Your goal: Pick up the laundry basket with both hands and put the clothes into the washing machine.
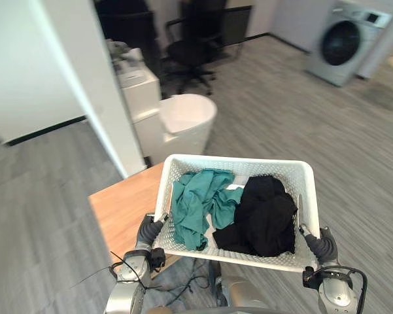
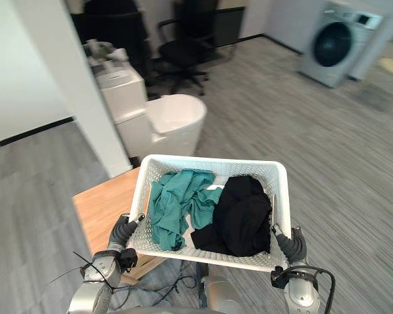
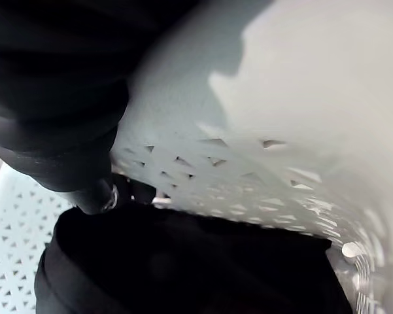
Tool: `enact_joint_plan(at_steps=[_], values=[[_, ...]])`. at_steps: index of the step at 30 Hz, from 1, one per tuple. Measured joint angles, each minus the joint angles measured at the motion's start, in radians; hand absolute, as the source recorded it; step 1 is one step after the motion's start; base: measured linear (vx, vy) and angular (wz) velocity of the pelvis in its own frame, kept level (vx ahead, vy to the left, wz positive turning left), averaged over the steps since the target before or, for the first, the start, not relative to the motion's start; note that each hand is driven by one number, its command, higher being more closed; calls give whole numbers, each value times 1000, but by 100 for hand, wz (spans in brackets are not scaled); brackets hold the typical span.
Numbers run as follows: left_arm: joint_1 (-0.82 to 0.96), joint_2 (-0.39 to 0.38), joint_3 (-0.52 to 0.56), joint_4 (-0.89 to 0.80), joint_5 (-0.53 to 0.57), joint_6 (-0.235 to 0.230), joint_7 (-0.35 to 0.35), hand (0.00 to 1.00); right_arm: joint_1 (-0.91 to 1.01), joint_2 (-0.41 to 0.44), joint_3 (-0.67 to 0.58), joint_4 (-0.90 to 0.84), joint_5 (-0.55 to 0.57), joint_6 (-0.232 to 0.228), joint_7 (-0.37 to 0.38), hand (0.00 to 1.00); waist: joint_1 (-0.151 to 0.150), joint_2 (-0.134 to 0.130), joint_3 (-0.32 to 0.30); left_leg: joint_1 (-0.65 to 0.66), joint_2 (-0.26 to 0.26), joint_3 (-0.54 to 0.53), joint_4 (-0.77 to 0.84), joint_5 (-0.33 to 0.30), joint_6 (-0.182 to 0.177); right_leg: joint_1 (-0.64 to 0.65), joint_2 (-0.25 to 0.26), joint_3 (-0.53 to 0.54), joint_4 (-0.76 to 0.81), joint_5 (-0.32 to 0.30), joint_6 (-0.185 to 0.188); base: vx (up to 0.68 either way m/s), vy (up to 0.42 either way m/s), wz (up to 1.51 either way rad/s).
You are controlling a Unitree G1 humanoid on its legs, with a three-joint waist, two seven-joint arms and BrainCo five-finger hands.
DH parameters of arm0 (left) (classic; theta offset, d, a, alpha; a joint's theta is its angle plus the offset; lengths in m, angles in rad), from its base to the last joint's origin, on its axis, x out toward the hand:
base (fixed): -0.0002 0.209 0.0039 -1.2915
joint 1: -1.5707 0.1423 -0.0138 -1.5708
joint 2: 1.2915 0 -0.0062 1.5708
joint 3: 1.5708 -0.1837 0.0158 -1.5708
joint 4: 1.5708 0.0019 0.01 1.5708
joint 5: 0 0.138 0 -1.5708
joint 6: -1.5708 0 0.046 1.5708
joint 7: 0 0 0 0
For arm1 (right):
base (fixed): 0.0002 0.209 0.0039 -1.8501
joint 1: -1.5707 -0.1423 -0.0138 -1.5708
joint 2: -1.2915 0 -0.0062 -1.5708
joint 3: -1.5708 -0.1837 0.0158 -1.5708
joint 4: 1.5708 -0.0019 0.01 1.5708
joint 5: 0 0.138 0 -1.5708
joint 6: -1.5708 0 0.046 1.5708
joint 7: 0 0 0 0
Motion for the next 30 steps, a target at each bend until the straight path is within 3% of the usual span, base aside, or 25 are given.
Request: enact_joint_plan(at_steps=[1,2,3,4,6,7,8,9,10,11,12,13,14,16,17,18,19,21,22,24,25,26,28,29,30], values=[[0,-6,2,0,0,0,0,100,0,-1,2,0,0,-1,-2,100,-3,-1,-4,20,21,48,13,1,-2,21,-44,-21,107,-32,-38,-119,-129,-179],[0,-7,9,-1,-1,-2,0,100,-2,-2,8,0,0,-12,-7,100,-6,-5,-17,27,52,102,46,0,-2,42,-116,-24,205,-61,-45,-116,-153,-142],[-2,-8,12,-1,-2,-3,1,100,-2,-2,12,0,0,-19,-12,100,-6,-8,-23,29,65,124,62,0,-3,52,-155,-22,234,-61,-51,-112,-243,-152],[-16,-6,16,-2,-3,-4,2,100,-9,3,14,1,0,-23,-20,100,-7,-33,-37,38,78,166,82,-6,-28,58,-192,-22,229,-21,-34,-105,-205,-122],[-27,-6,20,10,-18,-6,8,100,-50,-7,10,21,-1,-23,-23,100,-11,-17,-39,59,66,154,-5,-6,-97,40,-127,-38,153,3,-28,-202,-169,-178],[-47,-14,20,29,-25,-10,7,100,-82,-19,-2,55,-1,-27,-24,100,7,36,-57,76,69,143,-99,27,-118,80,-61,3,-16,26,15,-194,-193,-213],[-74,-14,31,37,-26,-11,6,100,-101,-12,-7,66,-1,-29,-25,100,-6,21,-57,85,69,214,-108,76,-135,71,-96,-8,85,-77,-60,-88,-187,-160],[-83,-13,33,39,-26,-10,7,100,-100,-4,-10,69,-1,-32,-27,100,-13,4,-61,97,53,230,-111,86,-145,80,-133,-13,121,-119,-32,-27,-233,-118],[-84,-2,33,44,-26,-9,6,100,-104,-7,-10,83,-2,-36,-27,100,-16,-25,-74,111,33,261,-113,95,-160,144,-152,-20,3,-164,66,-31,-280,-116],[-88,-7,40,61,-29,-9,6,100,-119,-21,-5,96,-2,-38,-27,100,-10,-3,-75,113,45,286,-120,101,-169,177,-118,-26,-100,-164,48,-75,-324,-135],[-101,-40,45,83,-32,-6,6,100,-129,-44,-7,108,-2,-38,-27,100,-12,43,-70,106,82,298,-127,116,-179,205,-61,-19,-211,-96,30,-57,-256,-99],[-103,-54,44,83,-32,-6,6,100,-127,-53,-13,112,-2,-38,-27,100,-13,51,-66,105,94,299,-131,120,-182,212,-38,-11,-246,-74,21,-30,-203,-73],[-103,-62,45,86,-32,-6,6,100,-130,-55,-18,122,-2,-38,-27,100,-12,77,-71,104,126,300,-119,130,-198,219,-2,4,-281,-53,5,12,-157,-43],[-104,-54,46,105,-35,-6,6,100,-126,-51,-16,138,-2,-41,-25,100,-20,75,-63,89,190,277,-45,130,-198,236,42,3,-295,-49,-5,7,-213,-26],[-103,-51,47,106,-36,-6,6,100,-123,-46,-15,140,-2,-44,-25,100,-19,71,-51,72,242,249,46,131,-196,243,66,3,-290,-60,-31,-3,-189,-15],[-103,-47,47,107,-38,-6,7,100,-123,-47,-14,141,-2,-48,-26,100,-19,72,-42,59,271,234,100,135,-190,246,76,4,-282,-65,-40,-26,-213,-21],[-102,-46,54,107,-46,-6,7,100,-123,-49,-6,141,-2,-56,-26,100,-16,73,-12,31,322,194,229,161,-133,263,89,12,-256,-85,-58,-31,-136,-28],[-73,-48,56,101,-65,-8,9,100,-121,-53,14,139,-2,-58,-25,100,-4,66,39,-60,343,33,454,287,74,300,87,70,-209,-142,-81,-32,-158,-50],[-55,-49,56,93,-71,-9,9,100,-119,-64,20,136,-2,-58,-25,100,1,72,48,-94,327,-27,514,290,71,303,88,85,-203,-148,-86,22,-33,-74],[8,-91,56,44,-76,-10,10,100,-124,-105,23,132,-2,-58,-19,100,17,103,61,-223,66,-285,580,121,-65,300,65,158,-193,-161,-110,109,127,-83],[17,-90,57,36,-76,-10,10,100,-125,-111,29,132,-2,-58,-15,100,26,104,62,-241,-3,-326,531,88,-79,297,59,173,-195,-162,-112,121,119,-89],[27,-78,64,25,-76,-10,10,100,-125,-111,44,132,-2,-57,-13,100,46,102,63,-265,-61,-328,397,57,-65,299,50,180,-212,-161,-113,126,68,-68],[38,-68,72,7,-76,-10,12,100,-125,-106,65,128,-2,-57,-15,100,56,97,66,-305,-44,-288,150,62,-63,316,45,165,-229,-167,-103,243,86,-48],[61,-77,78,-24,-76,-10,11,100,-131,-116,60,126,-2,-58,-15,100,52,93,68,-325,-46,-309,-46,99,-119,318,35,165,-217,-196,-80,297,115,-19],[65,-86,78,-30,-76,-10,10,100,-137,-126,56,127,-2,-58,-15,100,51,96,65,-326,-51,-334,-120,121,-152,319,31,168,-216,-209,-72,284,127,-10]])
